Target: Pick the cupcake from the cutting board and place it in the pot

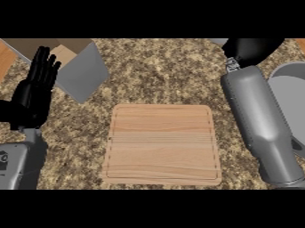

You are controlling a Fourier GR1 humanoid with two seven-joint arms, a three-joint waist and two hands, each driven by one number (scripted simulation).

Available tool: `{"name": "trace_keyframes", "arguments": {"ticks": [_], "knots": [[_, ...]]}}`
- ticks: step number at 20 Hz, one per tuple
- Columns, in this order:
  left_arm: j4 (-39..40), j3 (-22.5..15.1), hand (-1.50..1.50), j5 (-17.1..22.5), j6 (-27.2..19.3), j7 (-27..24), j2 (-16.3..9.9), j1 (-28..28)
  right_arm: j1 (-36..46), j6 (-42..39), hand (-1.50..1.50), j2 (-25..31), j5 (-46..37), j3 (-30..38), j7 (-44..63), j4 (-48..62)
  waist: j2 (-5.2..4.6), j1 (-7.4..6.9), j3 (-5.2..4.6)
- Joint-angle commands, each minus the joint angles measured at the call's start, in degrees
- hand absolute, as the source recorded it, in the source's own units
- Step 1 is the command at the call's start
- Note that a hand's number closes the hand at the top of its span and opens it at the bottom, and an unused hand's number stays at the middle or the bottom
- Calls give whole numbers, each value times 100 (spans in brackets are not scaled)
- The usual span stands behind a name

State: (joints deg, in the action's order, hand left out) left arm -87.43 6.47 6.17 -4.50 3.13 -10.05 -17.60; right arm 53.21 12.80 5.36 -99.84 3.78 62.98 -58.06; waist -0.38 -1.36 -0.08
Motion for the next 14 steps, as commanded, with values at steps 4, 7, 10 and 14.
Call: {"name": "trace_keyframes", "arguments": {"ticks": [4, 7, 10, 14], "knots": [[-416, -61, 0, -57, -118, 55, 106, 411, -273, -469, 150, 370, 102, 679, 378, -556, 68, 141, 9], [-240, 95, 0, 39, 13, 145, -81, 296, -1232, -282, 150, 402, 183, 708, 118, -1072, 77, 229, 9], [-380, 216, 0, 71, 60, 81, -195, 402, -1596, -399, 150, 722, 496, 993, -219, -1670, 80, 219, 9], [-199, 48, 0, -51, -155, -2, 124, 263, -2245, -25, 150, 927, 833, 1239, -566, -2010, 49, 176, 8]]}}
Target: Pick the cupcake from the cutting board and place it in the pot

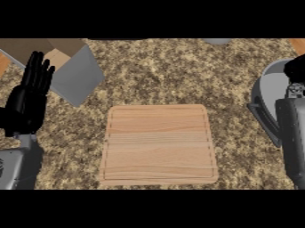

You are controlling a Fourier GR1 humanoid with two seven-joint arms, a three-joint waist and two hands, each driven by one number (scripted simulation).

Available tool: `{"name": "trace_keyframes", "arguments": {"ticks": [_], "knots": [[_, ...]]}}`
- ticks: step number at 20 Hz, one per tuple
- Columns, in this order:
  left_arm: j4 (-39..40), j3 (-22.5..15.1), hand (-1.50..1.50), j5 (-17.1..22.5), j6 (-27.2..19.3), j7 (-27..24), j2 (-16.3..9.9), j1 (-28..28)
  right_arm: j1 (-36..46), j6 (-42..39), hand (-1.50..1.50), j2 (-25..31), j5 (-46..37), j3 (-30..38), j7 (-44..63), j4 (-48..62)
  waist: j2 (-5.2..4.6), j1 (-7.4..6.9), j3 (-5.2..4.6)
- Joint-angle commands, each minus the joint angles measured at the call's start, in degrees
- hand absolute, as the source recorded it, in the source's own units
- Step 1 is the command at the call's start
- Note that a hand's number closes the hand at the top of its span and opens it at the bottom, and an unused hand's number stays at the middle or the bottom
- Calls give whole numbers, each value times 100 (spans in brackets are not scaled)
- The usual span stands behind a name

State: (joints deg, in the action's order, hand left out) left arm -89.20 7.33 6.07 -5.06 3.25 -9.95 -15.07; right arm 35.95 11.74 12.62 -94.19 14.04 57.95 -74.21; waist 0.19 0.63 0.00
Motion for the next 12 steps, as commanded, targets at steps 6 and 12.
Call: {"name": "trace_keyframes", "arguments": {"ticks": [6, 12], "knots": [[46, 232, 0, 165, 180, 193, -247, -259, -1309, 363, 150, 291, 861, 340, -637, -639, -16, -50, 0], [-387, 185, 0, 264, 235, 434, -212, -41, -1129, 1181, 150, 930, 1505, 936, -1309, 758, -21, -97, 2]]}}
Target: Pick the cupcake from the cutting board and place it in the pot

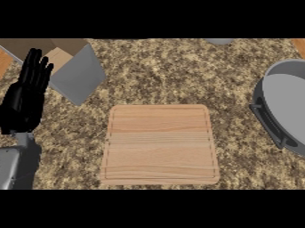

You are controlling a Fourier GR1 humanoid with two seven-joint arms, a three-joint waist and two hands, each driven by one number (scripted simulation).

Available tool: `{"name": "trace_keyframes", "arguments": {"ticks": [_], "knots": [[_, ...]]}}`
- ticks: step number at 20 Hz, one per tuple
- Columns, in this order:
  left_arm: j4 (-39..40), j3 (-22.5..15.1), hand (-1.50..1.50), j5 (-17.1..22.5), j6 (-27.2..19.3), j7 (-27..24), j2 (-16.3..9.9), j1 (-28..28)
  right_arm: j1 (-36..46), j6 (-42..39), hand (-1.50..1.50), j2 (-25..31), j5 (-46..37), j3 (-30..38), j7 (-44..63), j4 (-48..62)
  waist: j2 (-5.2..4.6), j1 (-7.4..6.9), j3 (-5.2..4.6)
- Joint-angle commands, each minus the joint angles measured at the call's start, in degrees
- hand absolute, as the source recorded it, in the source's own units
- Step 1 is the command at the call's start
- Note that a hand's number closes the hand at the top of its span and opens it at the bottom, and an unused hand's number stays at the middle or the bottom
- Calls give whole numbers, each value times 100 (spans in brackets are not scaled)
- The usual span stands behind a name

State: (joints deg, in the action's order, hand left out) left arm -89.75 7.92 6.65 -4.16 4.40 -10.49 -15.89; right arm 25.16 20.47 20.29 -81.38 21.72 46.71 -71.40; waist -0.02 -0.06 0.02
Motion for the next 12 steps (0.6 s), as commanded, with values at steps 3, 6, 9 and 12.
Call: {"name": "trace_keyframes", "arguments": {"ticks": [3, 6, 9, 12], "knots": [[79, -157, 0, -160, -92, -55, 143, -84, 44, 458, 150, 267, 526, 320, -422, 1170, -11, -22, 1], [374, -46, 0, -150, -49, -146, 49, -264, 167, 420, 150, 287, 1487, 793, -890, 1588, -35, -10, 8], [-207, -34, 0, 21, 49, 42, 32, 167, 112, 441, -150, 152, 2194, 1062, -1272, 1751, -5, -74, 10], [119, -67, 0, -111, -72, -56, 117, -62, 183, 669, -150, 125, 2484, 943, -2071, 2333, -25, -47, 6]]}}
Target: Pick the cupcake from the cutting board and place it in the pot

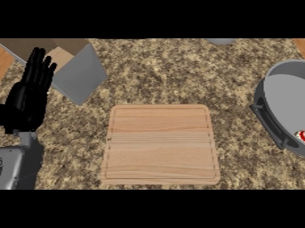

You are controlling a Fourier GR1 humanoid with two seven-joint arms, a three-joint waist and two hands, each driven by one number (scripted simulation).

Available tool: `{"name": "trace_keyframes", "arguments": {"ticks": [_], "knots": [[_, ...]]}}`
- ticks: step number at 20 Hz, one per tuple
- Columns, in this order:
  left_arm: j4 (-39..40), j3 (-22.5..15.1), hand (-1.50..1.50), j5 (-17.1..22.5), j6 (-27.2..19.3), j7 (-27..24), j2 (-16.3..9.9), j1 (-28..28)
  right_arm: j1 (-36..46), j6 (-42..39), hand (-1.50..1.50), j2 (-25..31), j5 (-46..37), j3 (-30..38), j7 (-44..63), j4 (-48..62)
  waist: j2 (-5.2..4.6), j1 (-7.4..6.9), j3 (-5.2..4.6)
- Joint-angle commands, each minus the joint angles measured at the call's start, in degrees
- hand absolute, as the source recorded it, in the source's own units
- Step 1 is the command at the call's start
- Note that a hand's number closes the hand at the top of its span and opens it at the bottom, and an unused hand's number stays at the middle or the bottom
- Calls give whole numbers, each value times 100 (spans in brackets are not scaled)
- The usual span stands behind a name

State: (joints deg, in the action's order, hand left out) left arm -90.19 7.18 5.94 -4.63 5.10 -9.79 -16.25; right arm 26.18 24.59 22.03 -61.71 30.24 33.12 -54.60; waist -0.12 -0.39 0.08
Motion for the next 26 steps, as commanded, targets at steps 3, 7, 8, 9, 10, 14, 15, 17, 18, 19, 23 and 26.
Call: {"name": "trace_keyframes", "arguments": {"ticks": [3, 7, 8, 9, 10, 14, 15, 17, 18, 19, 23, 26], "knots": [[-321, -125, 0, -58, -45, 59, 105, 228, 263, 483, -150, 248, 827, 177, -1540, 1045, -6, -53, 3], [85, 125, 0, 174, 269, -167, -95, 150, 491, 785, -150, 99, 1178, 188, -1831, 566, 4, -11, -3], [118, 201, 0, 70, -7, -21, -69, 3, 143, 971, -150, -35, 1553, 382, -2213, 242, 17, 52, -1], [45, 137, 0, 108, 71, 2, -62, -27, 301, 880, -150, 83, 1657, 435, -2127, 53, 25, 59, -3], [301, 55, 0, -17, -16, -139, 57, -82, 328, 1072, -150, -158, 1833, 514, -2096, 26, 14, 75, -4], [378, 199, 0, 58, 111, -185, -103, -62, 107, 1089, -150, -136, 2583, 962, -2195, -511, 31, 155, -7], [94, 226, 0, 166, 179, 71, -202, -70, 237, 1392, -150, -196, 2632, 1011, -2274, -387, 23, 64, -3], [222, 126, 0, 51, 81, -117, -34, -15, 97, 1377, -150, -202, 3021, 1135, -2484, -567, 15, 69, -4], [333, 22, 0, -95, 69, -281, 14, 23, -212, 1255, -150, -201, 3293, 1219, -2747, -801, 18, 100, -4], [94, 123, 0, 96, 189, -207, -47, 182, -195, 1355, -150, -268, 3384, 1240, -2732, -943, 24, 67, -5], [-57, 0, 0, -36, 23, -165, 92, 252, -847, 1101, -150, -169, 3927, 1420, -2967, -1674, 27, 71, -7], [540, 79, 0, -131, -56, -246, 38, -237, -1414, 1017, -150, -358, 4684, 1812, -3845, -1753, 15, 117, -3]]}}
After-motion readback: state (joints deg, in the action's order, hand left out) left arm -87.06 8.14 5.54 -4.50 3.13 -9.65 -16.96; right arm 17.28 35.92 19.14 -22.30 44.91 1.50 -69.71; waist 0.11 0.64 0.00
